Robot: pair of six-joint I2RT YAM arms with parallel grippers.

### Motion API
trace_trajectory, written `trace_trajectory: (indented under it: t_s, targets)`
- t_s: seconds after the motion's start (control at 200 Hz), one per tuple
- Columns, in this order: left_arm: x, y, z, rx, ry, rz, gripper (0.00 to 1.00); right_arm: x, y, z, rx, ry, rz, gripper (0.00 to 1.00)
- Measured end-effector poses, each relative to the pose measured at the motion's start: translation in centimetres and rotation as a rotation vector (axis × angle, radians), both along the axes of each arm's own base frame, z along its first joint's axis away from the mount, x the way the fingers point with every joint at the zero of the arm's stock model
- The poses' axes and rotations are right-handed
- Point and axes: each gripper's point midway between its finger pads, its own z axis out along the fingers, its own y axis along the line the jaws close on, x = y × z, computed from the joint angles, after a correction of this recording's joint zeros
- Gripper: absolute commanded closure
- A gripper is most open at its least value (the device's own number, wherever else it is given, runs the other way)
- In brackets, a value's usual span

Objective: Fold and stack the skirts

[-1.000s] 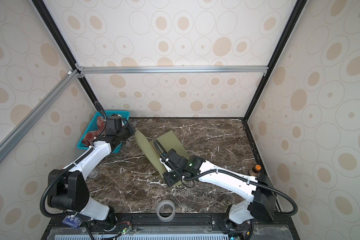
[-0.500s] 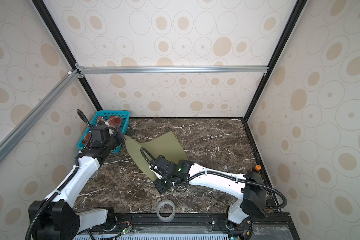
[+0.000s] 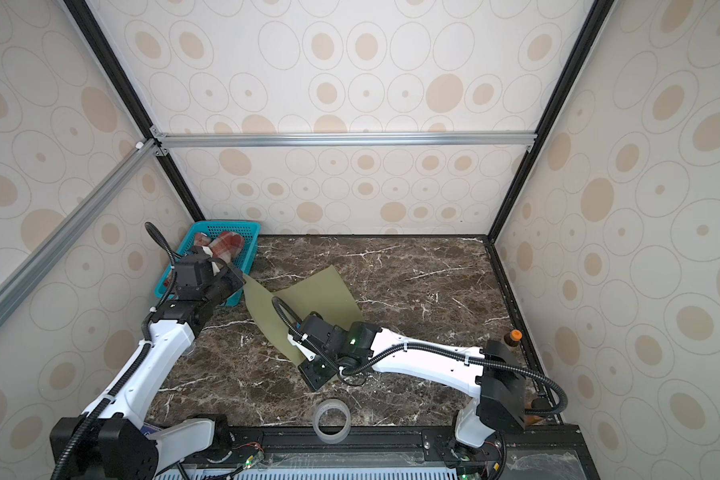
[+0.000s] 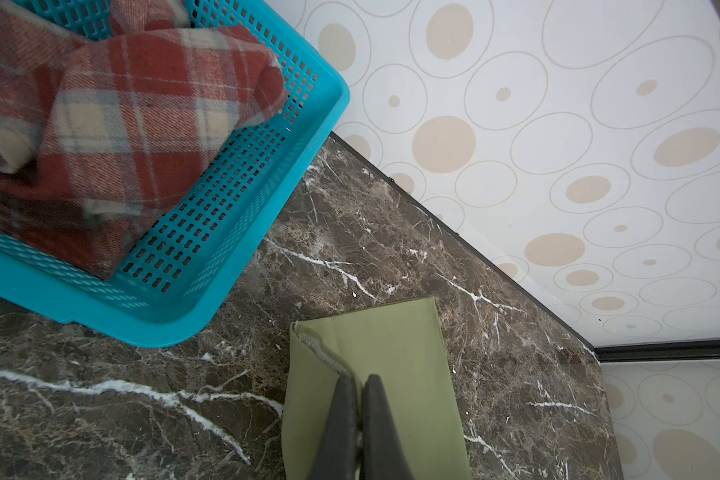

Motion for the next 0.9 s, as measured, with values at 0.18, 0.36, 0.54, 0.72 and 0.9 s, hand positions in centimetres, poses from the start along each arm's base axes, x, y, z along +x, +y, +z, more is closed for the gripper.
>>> trace_trajectory:
  t_s: [0.18, 0.36, 0.54, 0.72, 0.9]
  targets:
    - [1.2, -0.6, -1.9, -0.016, 0.039, -0.019, 1.0, 1.0, -0.7, -1.3, 0.0, 0.039, -0.036, 1.0]
    - [3.0, -2.5, -4.1, -0.025, 0.091, -0.049, 1.0, 2.9, -3.1, -3.2, -0.003, 0.102, -0.118, 1.0]
    - [6.0, -6.2, -4.3, -0.012, 0.099, -0.114, 1.0, 4.0, -4.7, -3.3, 0.029, 0.13, -0.168, 1.0]
    - [9.3, -9.4, -4.5, -0.001, 0.097, -0.16, 1.0, 4.3, -6.1, -3.5, 0.046, 0.147, -0.201, 1.0]
    - [12.2, -11.9, -5.2, 0.006, 0.105, -0.189, 1.0, 5.6, -7.6, -4.0, 0.051, 0.162, -0.258, 1.0]
